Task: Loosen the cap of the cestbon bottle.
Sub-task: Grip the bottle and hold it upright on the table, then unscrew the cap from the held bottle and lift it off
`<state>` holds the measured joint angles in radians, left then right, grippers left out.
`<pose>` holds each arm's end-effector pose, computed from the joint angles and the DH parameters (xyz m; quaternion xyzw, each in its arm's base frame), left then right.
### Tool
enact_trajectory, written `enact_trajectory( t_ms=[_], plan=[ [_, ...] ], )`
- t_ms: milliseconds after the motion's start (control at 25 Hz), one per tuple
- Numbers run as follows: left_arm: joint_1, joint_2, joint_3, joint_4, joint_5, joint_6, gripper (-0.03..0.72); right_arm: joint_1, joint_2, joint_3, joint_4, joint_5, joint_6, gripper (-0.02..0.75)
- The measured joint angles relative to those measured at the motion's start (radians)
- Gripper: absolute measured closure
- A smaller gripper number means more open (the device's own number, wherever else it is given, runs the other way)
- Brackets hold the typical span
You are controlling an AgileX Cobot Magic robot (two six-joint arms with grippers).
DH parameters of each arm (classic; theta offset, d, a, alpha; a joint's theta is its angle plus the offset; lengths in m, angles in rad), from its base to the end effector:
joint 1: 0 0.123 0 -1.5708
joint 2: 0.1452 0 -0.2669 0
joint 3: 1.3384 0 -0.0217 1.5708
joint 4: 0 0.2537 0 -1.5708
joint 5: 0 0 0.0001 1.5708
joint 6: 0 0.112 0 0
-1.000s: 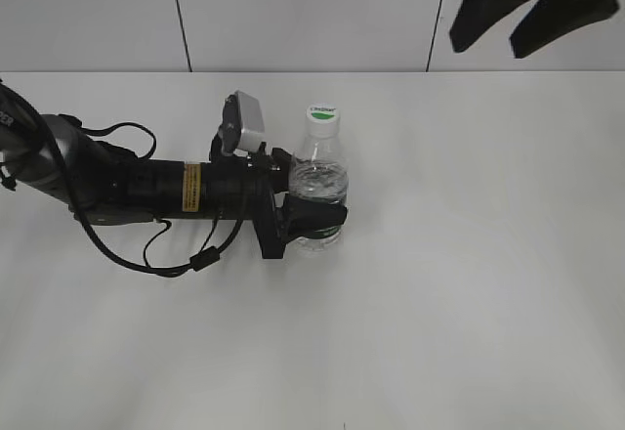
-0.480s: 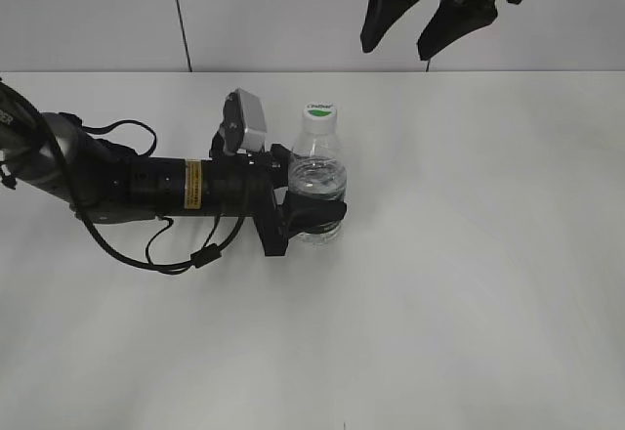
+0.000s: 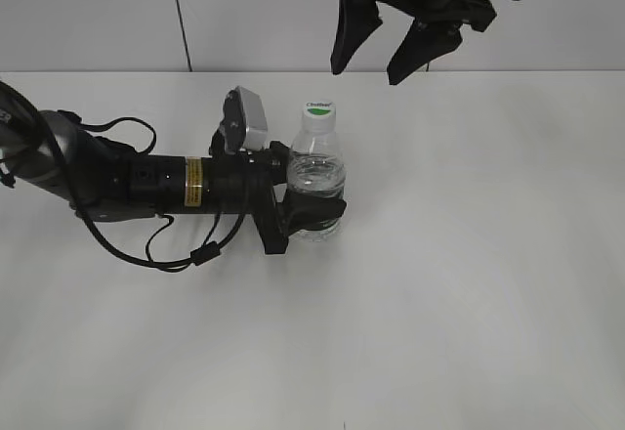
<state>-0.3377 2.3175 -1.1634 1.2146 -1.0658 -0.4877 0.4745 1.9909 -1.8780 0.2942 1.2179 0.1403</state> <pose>0.3520 -0.2209 0.0479 0.5032 0.6204 -0.3777 0.4682 0.3714 0.2250 0.2620 -0.1351 0.9670 0.1859 0.1100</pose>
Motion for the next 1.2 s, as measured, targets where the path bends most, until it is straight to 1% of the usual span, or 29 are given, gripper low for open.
enact_trajectory(
  t_ms=[440,1200],
  plan=[
    [0.0,-0.005,0.0,-0.005,0.02,0.02,0.27,0.038,0.068,-0.001,0.047,0.0,0.003,0.248],
    [0.0,-0.006,-0.001,-0.011,0.028,0.02,0.27,0.061,0.08,-0.003,0.051,0.001,-0.026,0.248]
  ],
)
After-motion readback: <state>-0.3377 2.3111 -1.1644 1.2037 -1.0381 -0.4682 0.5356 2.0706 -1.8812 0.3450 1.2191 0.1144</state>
